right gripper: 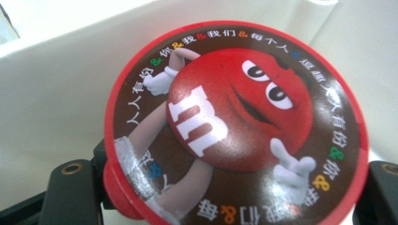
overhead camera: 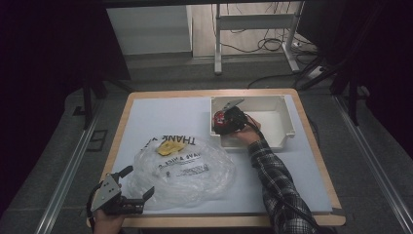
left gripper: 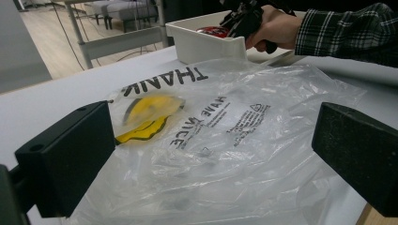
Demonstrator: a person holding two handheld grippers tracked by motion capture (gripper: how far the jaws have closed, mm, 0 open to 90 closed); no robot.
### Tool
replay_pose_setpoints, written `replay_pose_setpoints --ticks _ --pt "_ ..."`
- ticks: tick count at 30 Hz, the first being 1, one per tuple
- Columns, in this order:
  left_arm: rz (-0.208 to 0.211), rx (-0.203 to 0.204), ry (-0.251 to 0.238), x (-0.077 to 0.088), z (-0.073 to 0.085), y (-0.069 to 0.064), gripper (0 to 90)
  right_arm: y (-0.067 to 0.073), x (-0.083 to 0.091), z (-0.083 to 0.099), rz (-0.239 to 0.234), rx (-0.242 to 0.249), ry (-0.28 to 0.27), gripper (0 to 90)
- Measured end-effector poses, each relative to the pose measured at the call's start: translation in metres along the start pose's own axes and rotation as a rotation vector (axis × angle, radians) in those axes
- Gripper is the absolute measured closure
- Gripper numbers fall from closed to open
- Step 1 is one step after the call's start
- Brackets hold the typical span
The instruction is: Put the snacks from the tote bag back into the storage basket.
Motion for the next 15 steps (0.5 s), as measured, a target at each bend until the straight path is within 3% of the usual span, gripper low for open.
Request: replay_pose_setpoints --ticks 9,15 --pt "0.0 -0.001 0.0 0.0 0.0001 0.0 0.0 -0.0005 -0.0001 0.0 -0.006 -0.009 0.002 25.1" --pt "0.0 -0.001 0.001 0.0 0.0001 0.0 0.0 0.0001 0.0009 -0.0006 -0.006 -0.006 0.004 19.0"
Point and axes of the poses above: each handheld gripper's, and its own axes: x roughly backward along the jaws, z roughly out of its underside, y roughly to its left, the point moved 9 cm from there along -x, roughly forward along the jaws, and after that the axes turned 1 degree about -y, right-handed, at the moved point
